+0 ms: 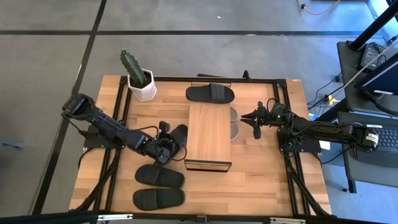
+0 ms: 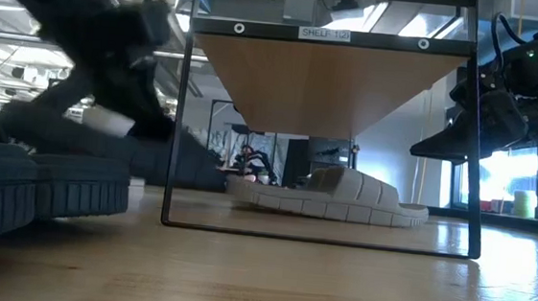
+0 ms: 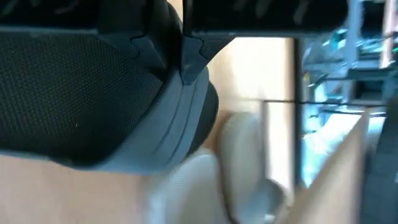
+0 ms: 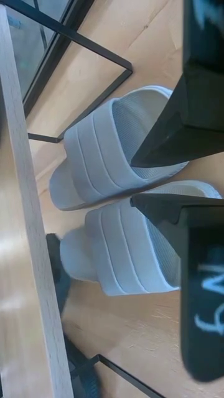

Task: Pick and place slides into the shelf
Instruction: Put the black slipper on the shelf

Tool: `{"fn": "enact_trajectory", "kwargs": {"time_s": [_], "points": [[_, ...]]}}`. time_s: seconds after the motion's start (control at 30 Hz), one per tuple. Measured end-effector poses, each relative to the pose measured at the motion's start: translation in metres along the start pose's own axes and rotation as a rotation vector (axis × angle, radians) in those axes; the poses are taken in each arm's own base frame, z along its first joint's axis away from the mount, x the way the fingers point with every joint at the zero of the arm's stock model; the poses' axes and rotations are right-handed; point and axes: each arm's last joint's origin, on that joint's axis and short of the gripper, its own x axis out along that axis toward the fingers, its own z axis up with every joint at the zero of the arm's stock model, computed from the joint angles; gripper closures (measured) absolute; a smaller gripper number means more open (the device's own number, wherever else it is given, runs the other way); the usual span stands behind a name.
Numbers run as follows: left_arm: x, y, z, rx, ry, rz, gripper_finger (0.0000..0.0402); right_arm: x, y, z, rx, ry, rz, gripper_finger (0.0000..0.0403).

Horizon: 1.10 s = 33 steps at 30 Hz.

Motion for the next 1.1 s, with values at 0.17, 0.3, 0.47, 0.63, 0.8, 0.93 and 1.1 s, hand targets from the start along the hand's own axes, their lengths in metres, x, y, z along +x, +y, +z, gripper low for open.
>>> {"fn": "enact_trajectory", "kwargs": {"time_s": [0.17,0.3,0.47,0.63,0.8,0.93,1.1], "points": [[-0.018,0.02,0.004,0.009,0.066,0.048,0.0397,0.0,0.0,0.0,0.002,0.004,0.0,0.0323],[-0.029,0.032,-0.001,-0.007,0.168,0.072,0.0397,0.0,0.0,-0.001,0.003,0.005,0.0,0.0323],[-0.04,0.047,0.003,0.002,0.212,0.165,0.0399,0.0,0.0,-0.001,0.003,0.006,-0.001,0.0323],[-0.055,0.074,0.016,0.039,0.242,0.249,0.0399,0.0,0.0,-0.001,0.002,0.006,0.0,0.0323],[-0.069,0.105,0.034,0.076,0.235,0.305,0.0399,0.0,0.0,-0.001,0.002,0.006,0.0,0.0323],[-0.08,0.129,0.051,0.163,0.209,0.324,0.0399,0.0,0.0,-0.001,0.002,0.006,0.0,0.0323],[-0.082,0.156,0.068,0.185,0.114,0.217,0.0399,0.0,0.0,-0.001,0.0,0.006,0.0,0.0323]]}}
